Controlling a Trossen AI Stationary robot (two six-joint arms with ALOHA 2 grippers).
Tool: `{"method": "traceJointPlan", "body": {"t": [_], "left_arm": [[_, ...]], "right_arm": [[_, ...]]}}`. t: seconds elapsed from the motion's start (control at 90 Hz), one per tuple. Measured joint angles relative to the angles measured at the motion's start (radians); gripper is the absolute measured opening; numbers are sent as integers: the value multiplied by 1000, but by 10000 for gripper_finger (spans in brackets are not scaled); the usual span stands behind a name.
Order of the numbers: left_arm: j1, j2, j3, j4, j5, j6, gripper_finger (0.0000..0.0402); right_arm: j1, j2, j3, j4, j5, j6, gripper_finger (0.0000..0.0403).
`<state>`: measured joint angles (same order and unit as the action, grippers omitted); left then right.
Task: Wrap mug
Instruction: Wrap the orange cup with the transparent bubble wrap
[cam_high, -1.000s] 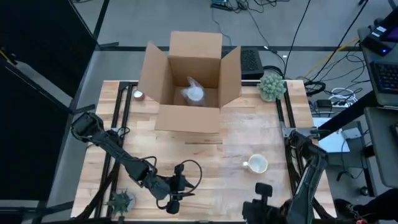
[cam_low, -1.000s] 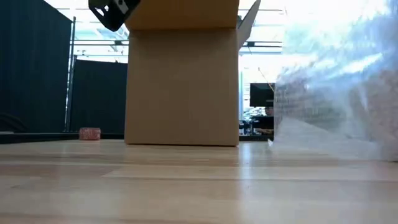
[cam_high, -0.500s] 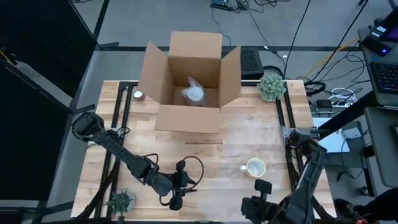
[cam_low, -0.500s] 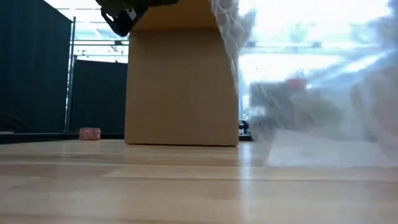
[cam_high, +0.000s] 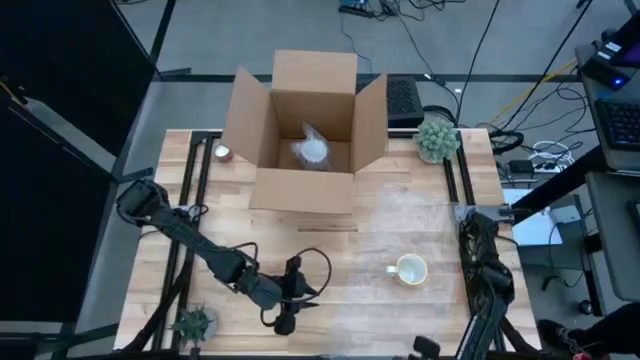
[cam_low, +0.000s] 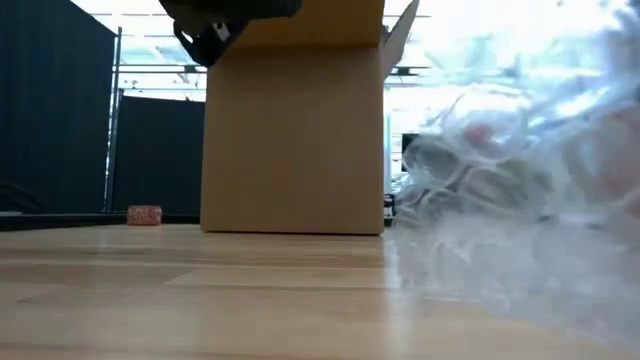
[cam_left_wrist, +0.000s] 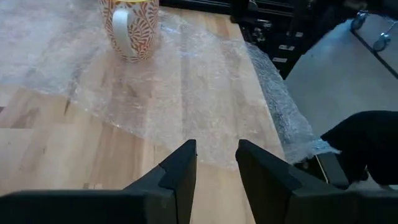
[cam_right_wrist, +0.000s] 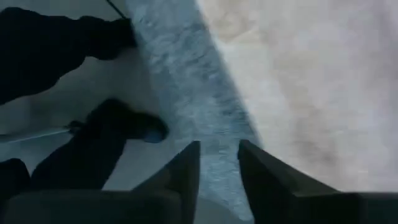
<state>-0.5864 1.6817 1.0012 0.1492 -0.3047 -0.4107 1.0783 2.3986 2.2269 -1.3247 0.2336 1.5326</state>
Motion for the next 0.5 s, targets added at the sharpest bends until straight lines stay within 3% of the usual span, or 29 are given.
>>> {"method": "traceJointPlan", "body": {"t": [0.222, 0.3, 0.389, 0.5], "left_arm": [[1, 0, 0, 2, 0, -3, 106], [3, 0, 0, 2, 1, -3, 106], [4, 0, 0, 2, 1, -3, 106], [8, 0, 0, 0, 1, -3, 106]], "right_arm": [[47, 38, -1, -155, 46, 40, 175], [64, 10, -1, -252, 104, 100, 177], [87, -63, -55, -237, 193, 128, 172], [101, -142, -191, -174, 208, 193, 161]]}}
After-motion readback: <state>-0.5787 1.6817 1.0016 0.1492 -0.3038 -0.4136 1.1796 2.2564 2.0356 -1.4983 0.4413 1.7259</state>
